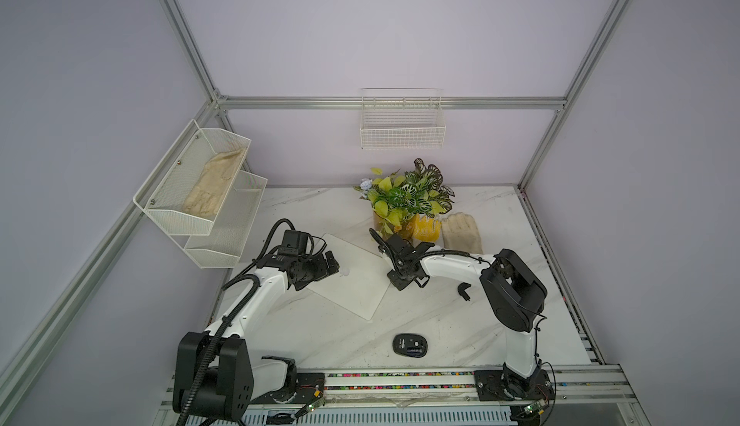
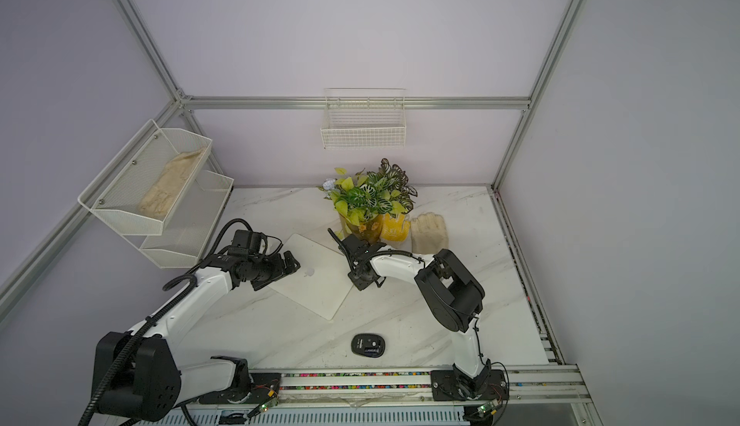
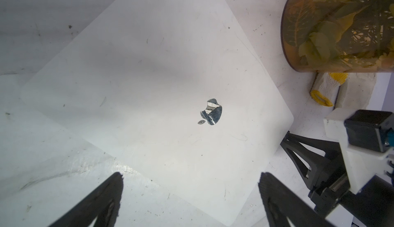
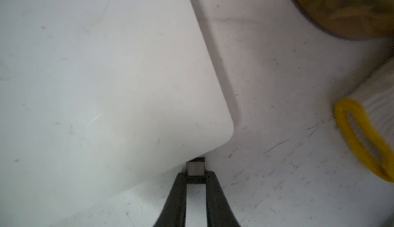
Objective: Insert the wireless mouse receiver into the laptop
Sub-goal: Adjust the laptop at the center of the board.
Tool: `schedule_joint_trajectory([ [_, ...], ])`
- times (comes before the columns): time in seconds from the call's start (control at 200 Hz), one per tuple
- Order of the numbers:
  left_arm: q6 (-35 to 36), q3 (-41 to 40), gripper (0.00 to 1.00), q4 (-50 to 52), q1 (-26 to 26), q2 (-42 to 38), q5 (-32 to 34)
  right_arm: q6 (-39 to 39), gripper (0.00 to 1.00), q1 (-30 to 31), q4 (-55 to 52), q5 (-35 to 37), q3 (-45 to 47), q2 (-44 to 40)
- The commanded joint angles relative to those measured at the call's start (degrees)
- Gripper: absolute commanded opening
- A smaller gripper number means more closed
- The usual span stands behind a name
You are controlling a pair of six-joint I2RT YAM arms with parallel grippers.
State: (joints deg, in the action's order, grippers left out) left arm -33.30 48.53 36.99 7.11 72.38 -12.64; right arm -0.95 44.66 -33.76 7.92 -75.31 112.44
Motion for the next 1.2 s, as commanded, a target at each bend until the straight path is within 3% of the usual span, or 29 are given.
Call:
schedule_joint_trajectory([
  [0.0, 1.31, 0.99, 1.00, -0.39, -0.59, -0.64, -0.32, 1.10, 0.19, 0.07, 1.93, -2.36, 0.41, -0.70],
  [0.765, 1.57, 0.96, 1.00, 0.19, -0.65, -0.84, 0.19, 2.02, 0.19, 4.11, -0.75, -3.43, -1.97, 1.95],
  [1.195, 2.79, 1.17, 1.00, 2.85, -1.34, -2.72, 1.61, -0.25, 0.19, 7.73, 0.29, -3.88, 1.04, -0.49],
])
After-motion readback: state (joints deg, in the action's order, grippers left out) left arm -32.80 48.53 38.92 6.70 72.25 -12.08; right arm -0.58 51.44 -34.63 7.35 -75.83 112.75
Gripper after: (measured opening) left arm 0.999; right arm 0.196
